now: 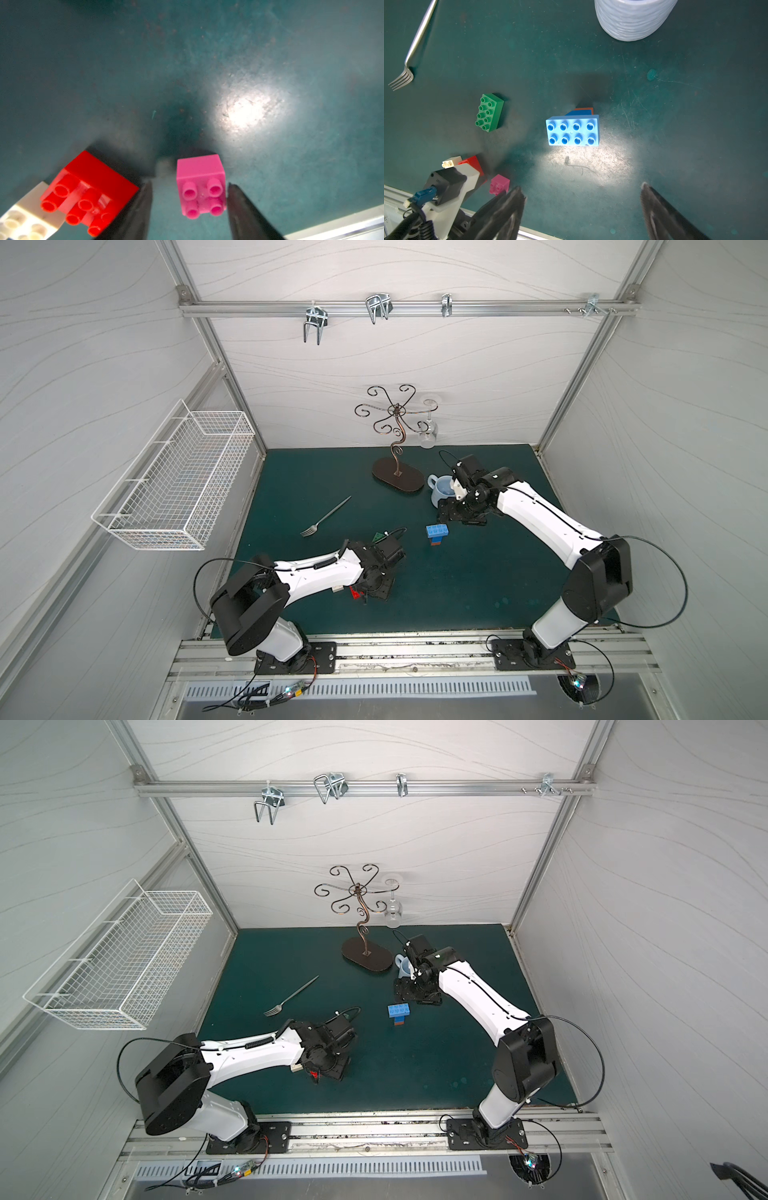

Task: Assemble a spoon with lego
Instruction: Pick up the lego brick from the center of the board.

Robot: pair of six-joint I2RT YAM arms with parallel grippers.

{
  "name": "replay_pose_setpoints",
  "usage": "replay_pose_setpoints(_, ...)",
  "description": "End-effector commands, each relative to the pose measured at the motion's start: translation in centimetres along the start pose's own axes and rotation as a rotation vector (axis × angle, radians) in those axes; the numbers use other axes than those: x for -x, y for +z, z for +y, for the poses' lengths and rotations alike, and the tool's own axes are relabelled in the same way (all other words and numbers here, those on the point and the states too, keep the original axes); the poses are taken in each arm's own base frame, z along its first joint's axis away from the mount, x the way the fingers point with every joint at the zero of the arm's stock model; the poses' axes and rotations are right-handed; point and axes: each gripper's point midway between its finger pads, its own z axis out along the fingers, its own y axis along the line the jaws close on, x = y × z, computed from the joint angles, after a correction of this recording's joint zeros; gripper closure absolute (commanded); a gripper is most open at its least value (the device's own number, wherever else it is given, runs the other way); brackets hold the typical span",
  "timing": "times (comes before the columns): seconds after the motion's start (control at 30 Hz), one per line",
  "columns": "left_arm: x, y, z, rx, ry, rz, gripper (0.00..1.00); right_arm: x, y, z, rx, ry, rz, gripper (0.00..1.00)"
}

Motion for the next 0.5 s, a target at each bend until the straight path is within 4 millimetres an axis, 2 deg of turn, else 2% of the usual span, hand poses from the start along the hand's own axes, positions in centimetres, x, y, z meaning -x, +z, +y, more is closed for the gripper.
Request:
replay_pose_setpoints(0.0, -0.16, -0.35, -0.31, -0.020, -0.015, -0.003, 0.44, -0.05, -0.76, -0.04, 0.017, -0.001, 0.001, 0.10)
replay_pose_setpoints(0.47, -0.16, -0.22, -0.76, -0.012, 0.005, 0.020, 0.48, 0.05, -0.83, -0.62, 0.016, 0.010, 0.001, 0.11)
